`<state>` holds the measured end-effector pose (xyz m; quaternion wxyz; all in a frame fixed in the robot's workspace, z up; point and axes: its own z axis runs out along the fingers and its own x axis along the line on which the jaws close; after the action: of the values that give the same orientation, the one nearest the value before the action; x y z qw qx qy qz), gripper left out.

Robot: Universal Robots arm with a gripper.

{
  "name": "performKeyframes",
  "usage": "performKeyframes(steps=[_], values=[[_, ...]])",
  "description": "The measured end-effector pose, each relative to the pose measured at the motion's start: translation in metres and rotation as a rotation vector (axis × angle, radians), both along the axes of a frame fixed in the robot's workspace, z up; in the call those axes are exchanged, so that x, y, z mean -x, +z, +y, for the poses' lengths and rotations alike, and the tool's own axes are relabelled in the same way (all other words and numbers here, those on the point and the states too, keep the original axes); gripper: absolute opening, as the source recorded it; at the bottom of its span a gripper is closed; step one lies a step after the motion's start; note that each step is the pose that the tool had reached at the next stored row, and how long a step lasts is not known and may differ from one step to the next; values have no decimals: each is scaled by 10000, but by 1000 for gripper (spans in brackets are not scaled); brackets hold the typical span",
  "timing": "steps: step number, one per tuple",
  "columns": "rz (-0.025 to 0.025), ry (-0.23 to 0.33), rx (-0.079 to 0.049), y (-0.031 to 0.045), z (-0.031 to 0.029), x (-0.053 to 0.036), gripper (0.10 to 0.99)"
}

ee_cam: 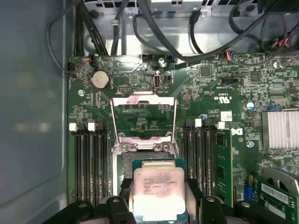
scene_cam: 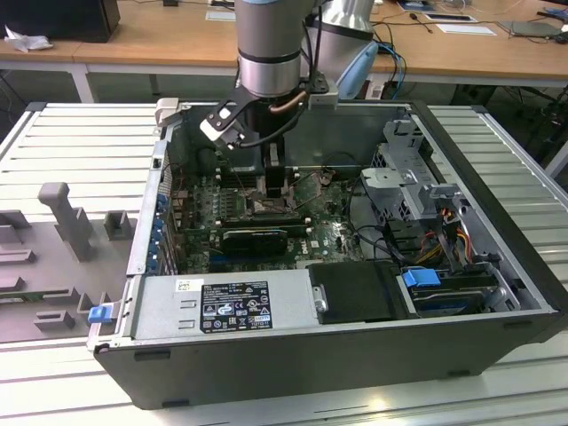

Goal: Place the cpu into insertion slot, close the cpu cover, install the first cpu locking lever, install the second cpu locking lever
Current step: 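Place the cpu into insertion slot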

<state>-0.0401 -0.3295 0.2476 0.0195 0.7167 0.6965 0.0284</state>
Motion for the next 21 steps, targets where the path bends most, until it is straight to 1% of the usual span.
performKeyframes(steps=[5,8,9,11,16,21], values=[[0,1,0,-100,25,15,529],[0,-2,1,-161,87,22,529],[0,-71,-2,-186,97,22,529],[0,-186,0,-234,105,21,529],[1,-185,0,-297,109,22,529],[-3,-138,-20,-352,111,45,529]])
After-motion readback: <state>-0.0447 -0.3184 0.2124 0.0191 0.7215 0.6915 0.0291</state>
